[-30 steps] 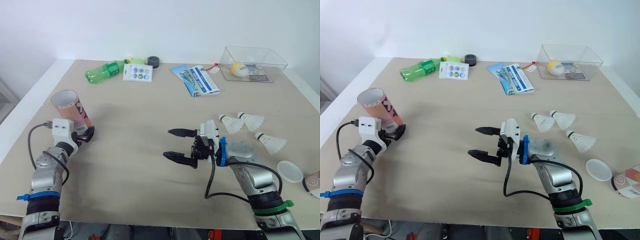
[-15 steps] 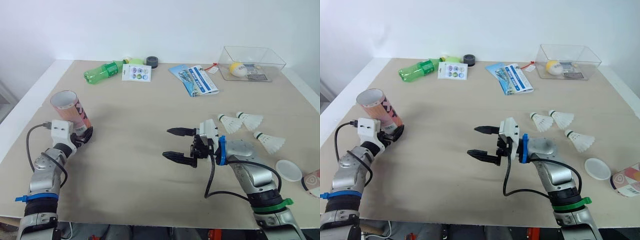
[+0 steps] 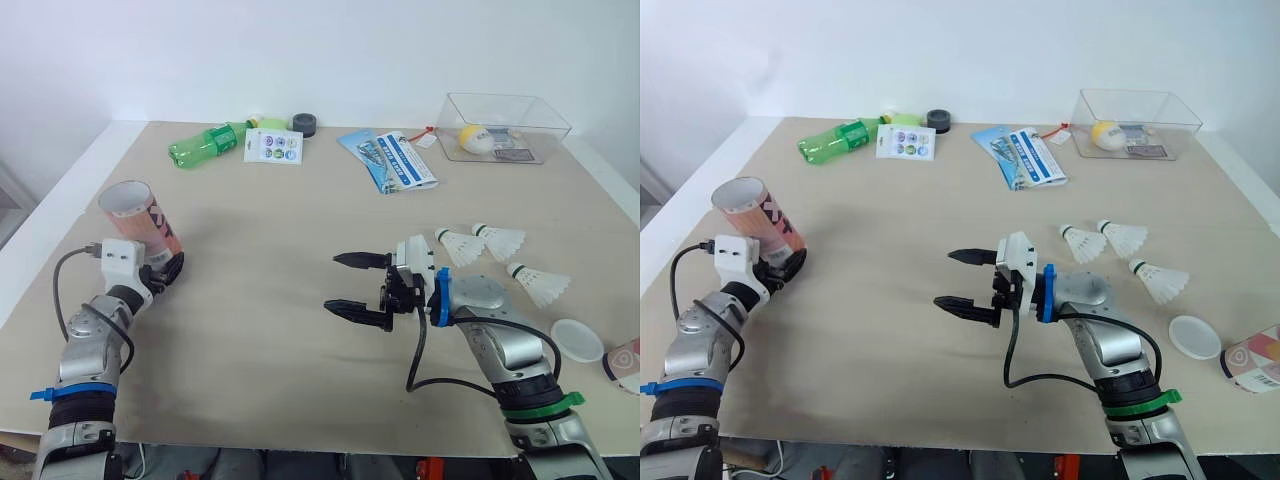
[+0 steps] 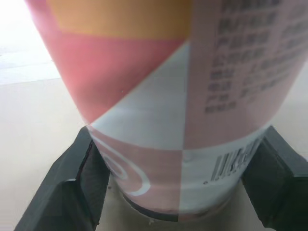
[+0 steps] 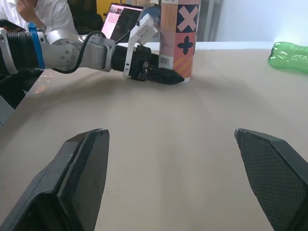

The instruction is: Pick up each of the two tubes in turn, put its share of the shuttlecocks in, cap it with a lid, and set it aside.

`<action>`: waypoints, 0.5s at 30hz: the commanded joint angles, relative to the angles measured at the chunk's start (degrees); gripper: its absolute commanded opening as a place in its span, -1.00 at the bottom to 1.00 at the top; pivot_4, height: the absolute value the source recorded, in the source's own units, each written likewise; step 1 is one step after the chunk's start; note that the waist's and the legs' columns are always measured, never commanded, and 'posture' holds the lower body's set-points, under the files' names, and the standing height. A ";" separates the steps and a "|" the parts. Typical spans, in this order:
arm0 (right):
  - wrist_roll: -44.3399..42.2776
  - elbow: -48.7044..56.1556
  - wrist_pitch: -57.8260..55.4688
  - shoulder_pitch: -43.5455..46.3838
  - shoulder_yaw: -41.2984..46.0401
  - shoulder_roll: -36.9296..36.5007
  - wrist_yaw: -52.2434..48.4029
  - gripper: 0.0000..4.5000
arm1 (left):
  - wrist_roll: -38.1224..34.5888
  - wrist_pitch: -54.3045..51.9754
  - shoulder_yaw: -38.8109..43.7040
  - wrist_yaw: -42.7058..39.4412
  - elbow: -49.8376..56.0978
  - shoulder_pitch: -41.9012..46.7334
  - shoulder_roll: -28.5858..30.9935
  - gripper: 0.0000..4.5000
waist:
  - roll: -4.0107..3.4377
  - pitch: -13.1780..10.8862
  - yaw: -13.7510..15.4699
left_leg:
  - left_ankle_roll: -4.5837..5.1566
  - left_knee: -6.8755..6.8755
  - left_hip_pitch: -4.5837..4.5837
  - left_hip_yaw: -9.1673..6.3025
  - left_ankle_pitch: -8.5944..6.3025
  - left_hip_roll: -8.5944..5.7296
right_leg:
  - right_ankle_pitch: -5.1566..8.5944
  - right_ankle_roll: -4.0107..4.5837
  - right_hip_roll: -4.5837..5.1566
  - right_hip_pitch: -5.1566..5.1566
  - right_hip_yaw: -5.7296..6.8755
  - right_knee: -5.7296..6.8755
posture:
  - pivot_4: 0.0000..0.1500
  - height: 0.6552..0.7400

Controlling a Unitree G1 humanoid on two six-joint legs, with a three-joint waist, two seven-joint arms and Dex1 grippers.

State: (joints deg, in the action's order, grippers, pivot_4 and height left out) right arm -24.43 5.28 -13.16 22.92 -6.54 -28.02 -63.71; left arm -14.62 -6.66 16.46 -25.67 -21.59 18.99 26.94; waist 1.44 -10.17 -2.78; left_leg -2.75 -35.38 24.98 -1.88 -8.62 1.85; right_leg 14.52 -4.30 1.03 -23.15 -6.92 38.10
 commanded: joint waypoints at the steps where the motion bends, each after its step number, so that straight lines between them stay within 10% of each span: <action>1: -0.11 0.47 1.09 0.95 0.22 0.63 0.14 1.00 | 0.83 -1.46 0.12 1.02 -2.25 -0.66 0.67 0.53 | 0.00 0.00 0.00 | 0.00 0.00 0.00 0.00 0.00 0.00 | 0.00 0.00 0.00 0.00 0.00 0.00 | 1.00 1.00; 15: -4.58 5.32 -4.65 -2.39 6.69 -0.39 5.89 1.00 | 2.46 -10.58 -13.70 -14.46 23.78 -1.21 10.74 0.53 | 0.17 -0.11 0.30 | -0.04 0.08 0.26 -0.01 -0.02 -0.07 | 0.16 0.00 0.11 -0.14 0.01 -0.03 | 1.00 1.00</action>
State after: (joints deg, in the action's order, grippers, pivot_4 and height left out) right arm -26.83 6.91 -16.91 20.75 -2.47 -27.79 -59.22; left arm -11.73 -14.65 4.71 -36.96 -3.44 16.26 35.88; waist 1.62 -10.27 -2.48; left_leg -2.80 -35.30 25.26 -1.88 -8.64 1.77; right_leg 14.68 -4.30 1.16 -23.29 -6.92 38.06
